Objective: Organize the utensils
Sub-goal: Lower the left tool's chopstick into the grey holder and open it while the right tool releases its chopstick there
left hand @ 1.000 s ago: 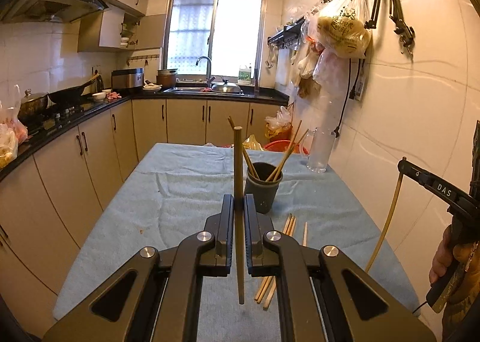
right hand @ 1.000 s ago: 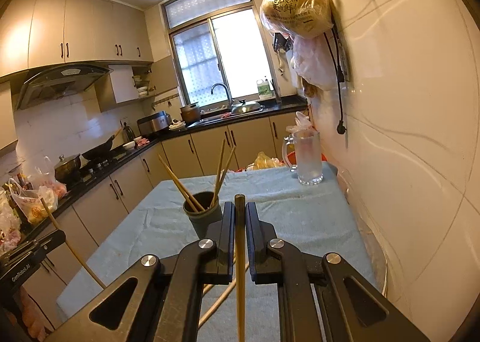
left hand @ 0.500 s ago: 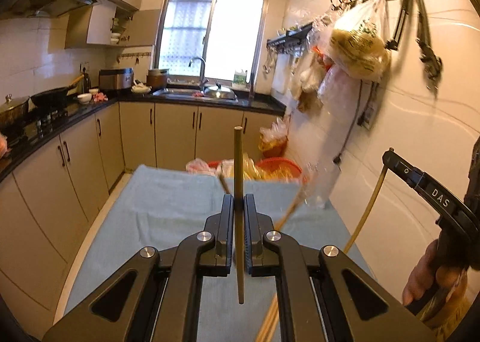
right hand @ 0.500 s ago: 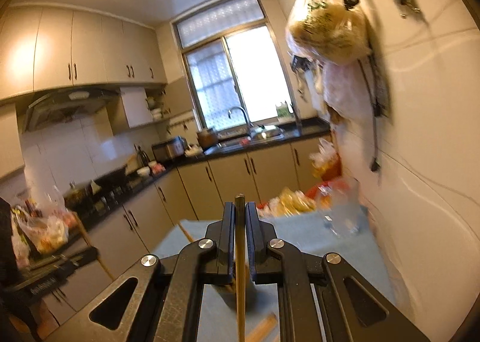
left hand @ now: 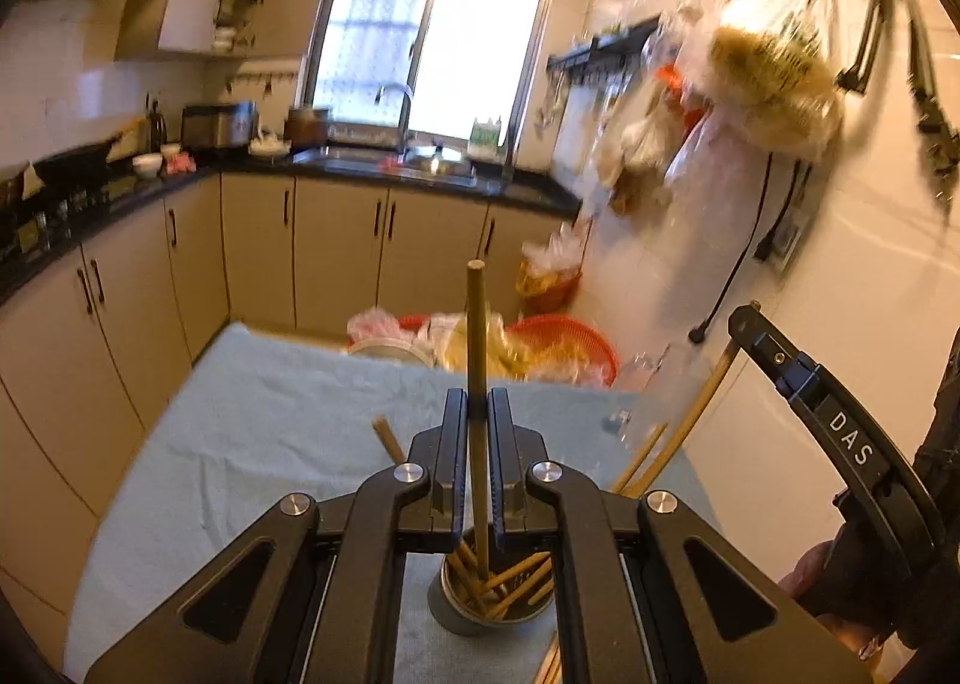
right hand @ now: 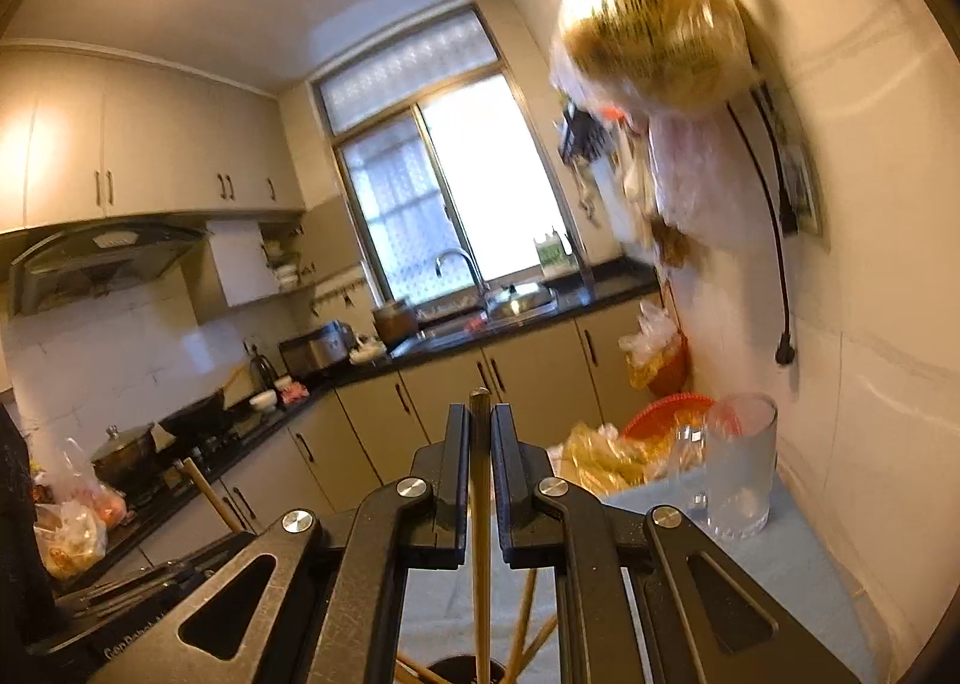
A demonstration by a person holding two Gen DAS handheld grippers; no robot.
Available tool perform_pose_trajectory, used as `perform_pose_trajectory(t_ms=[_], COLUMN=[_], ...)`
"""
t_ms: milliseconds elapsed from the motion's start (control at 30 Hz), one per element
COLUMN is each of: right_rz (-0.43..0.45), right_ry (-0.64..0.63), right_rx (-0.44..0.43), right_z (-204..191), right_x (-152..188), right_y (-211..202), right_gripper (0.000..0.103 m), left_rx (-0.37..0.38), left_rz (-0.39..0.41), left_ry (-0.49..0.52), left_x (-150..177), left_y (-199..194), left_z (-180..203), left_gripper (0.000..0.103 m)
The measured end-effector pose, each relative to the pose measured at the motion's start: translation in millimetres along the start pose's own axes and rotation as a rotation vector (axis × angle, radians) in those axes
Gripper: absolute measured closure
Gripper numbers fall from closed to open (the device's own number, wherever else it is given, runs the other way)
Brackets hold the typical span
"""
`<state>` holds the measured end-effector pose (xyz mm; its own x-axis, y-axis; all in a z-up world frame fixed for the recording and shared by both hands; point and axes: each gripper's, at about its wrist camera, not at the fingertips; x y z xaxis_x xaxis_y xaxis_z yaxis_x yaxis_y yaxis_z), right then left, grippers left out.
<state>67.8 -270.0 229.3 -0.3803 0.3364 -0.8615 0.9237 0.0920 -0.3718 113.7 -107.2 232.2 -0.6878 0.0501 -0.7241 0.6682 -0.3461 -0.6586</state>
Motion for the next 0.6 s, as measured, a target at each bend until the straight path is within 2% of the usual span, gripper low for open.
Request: perform_pose_trajectory(t_ms=[133,233,300,333,367,467,600], right_rz=[-0.071,-0.101,-0.124,-0.128,-0.127,-0.120,-0.103], right_ry=[-0.011,0.001,0.017,0.019,0.016,0.000,0.000], right_rx=[-0.008,-0.016,-0.019,-0.020,-0.016,-0.002,0.002], right_z=[6,11,14,15,15,12,10], right_x=[15,19,19,19,18,17,13], right_y=[17,22,23,21,18,1,-30], right_gripper=[0.094,0.093,0.082,0.078,0.074,0.072,0.060], left_rx=[-0.011,-0.030,-0.039,-0.045,-0.050,-0.065,-0.071], left_rz=[-0.039,-0.023,-0.011,0.004,0.016,0.040,0.088], left_ry=[-0.002,0.006,0.010,0.013,0.018,0.030,0.027], left_x=[7,10,12,14,17,23,40], left_y=[14,7,-2,-9,-17,-38,-78], left_z=[-3,-3,-3,-3,-4,-4,-8], left_gripper=[0.097,0.095,0.080,0.077,0.076,0.074,0.064])
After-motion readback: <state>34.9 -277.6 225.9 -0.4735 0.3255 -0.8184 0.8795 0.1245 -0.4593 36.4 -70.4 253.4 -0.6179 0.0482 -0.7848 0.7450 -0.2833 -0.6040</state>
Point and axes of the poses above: each gripper's, at about its wrist camera, not at the fingertips, and y roughly the way its jaws point, z to its right, x to its underside, and after that the axes turned 11 degrees about -z, right-handed
